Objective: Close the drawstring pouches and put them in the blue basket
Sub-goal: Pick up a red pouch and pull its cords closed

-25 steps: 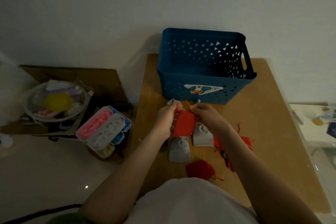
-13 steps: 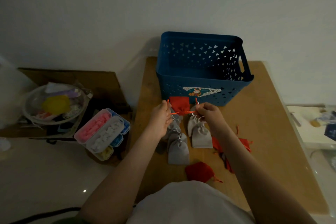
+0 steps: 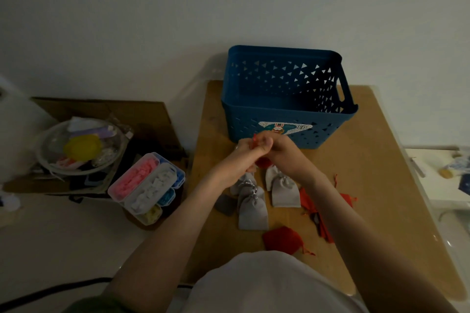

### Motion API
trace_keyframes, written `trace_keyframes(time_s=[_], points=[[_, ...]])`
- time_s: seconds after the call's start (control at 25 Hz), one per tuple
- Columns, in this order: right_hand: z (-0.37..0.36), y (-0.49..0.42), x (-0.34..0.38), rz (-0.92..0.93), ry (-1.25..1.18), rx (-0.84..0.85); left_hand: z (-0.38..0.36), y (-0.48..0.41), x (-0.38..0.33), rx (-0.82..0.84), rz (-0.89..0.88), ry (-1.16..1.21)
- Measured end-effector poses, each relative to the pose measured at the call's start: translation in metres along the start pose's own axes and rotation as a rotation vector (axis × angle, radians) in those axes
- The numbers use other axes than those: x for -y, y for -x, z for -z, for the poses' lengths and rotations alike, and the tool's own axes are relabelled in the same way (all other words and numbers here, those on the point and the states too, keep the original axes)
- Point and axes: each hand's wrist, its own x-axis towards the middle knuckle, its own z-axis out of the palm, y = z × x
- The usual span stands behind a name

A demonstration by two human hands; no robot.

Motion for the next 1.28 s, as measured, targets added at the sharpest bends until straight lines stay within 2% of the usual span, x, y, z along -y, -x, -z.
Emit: trace_keyframes(time_s=[0.08, 0.2, 0.32, 0.4, 0.56, 0.68, 0.8, 0.92, 1.04, 1.12, 1.28], points=[[-0.002, -0.002, 0.002, -0.039, -0.011, 0.029, -0.003, -0.001, 0.001, -0.086, 0.019, -0.109], [-0.006, -0.005, 0.001, -0.062, 0.024, 0.041, -0.005, -0.002, 0.001, -0.187, -0.053, -0.102], [-0.008, -0.003, 0.006, -0.128, -0.131, -0.019, 0.001, 0.001, -0.001, -0.326, -0.152, -0.275], [-0.010, -0.001, 0.011, -0.214, -0.196, -0.086, 0.003, 0.001, -0.004, -0.339, -0.203, -0.356], [-0.014, -0.009, 0.008, -0.198, 0.040, -0.194, 0.000, -0.005, -0.006, -0.373, -0.211, -0.285], [-0.015, -0.009, 0.007, -0.244, 0.037, -0.198, 0.000, -0.008, -0.006, -0.405, -0.218, -0.256], [-0.015, -0.008, 0.005, -0.247, 0.001, -0.225, 0.009, -0.017, -0.004, -0.343, -0.091, -0.258], [-0.013, -0.010, 0.003, -0.282, -0.135, -0.265, 0.017, -0.017, -0.001, -0.251, 0.055, -0.089], [-0.015, -0.007, 0.003, -0.337, -0.304, -0.134, 0.017, -0.013, -0.003, -0.248, 0.057, 0.009], [-0.019, -0.004, -0.002, -0.398, -0.302, -0.006, 0.015, -0.012, -0.005, -0.250, 0.025, 0.123], [-0.016, -0.002, -0.008, -0.414, -0.241, 0.022, 0.022, -0.007, 0.000, -0.106, -0.002, 0.264]])
